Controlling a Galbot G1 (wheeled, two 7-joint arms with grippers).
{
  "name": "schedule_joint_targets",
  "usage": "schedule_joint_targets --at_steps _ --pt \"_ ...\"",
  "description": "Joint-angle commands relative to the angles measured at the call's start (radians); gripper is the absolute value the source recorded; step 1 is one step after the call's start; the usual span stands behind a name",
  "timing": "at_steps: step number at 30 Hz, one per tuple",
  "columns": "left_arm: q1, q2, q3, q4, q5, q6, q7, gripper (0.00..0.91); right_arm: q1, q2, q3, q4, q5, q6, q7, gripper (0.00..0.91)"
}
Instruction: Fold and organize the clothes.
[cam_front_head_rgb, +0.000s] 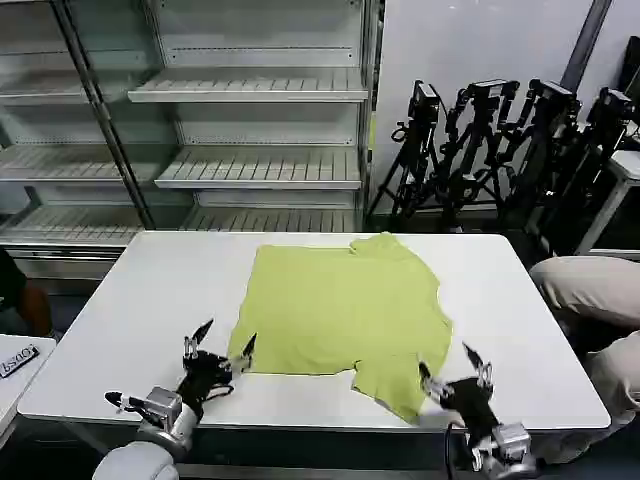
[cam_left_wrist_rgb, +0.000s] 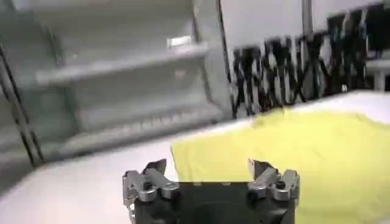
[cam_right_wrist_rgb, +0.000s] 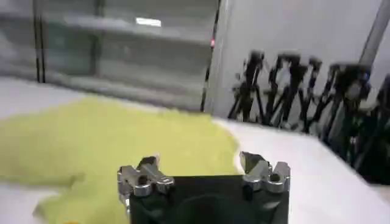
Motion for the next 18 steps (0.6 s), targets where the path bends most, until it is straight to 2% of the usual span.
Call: schedule_joint_targets --at_steps 1,8,9,10,18 --pt "-0.008 0.016 0.000 0.072 -0.119 0.144 -0.042 0.907 -0.042 -0.001 -0.048 0.006 0.032 -0.069 0.033 0.907" --pt "-0.030 0.014 -0.008 0.137 -0.133 0.144 -0.057 0.907 -0.027 -0.006 -0.085 0.011 0.037 -0.096 0.042 0.907" --pt "-0.032 0.014 -0.009 0.141 -0.141 0.145 -0.057 0.060 -0.026 -0.006 -0.086 0.011 0.039 -0.096 0.043 0.574" --pt "-0.033 0.015 -0.010 0.143 -0.155 0.144 -0.055 0.010 -0.022 -0.005 -0.089 0.012 0.055 -0.097 0.041 0.000" --pt "-0.028 0.012 0.002 0.148 -0.171 0.144 -0.057 0.010 -0.003 -0.005 -0.084 0.011 0.132 -0.143 0.041 0.000"
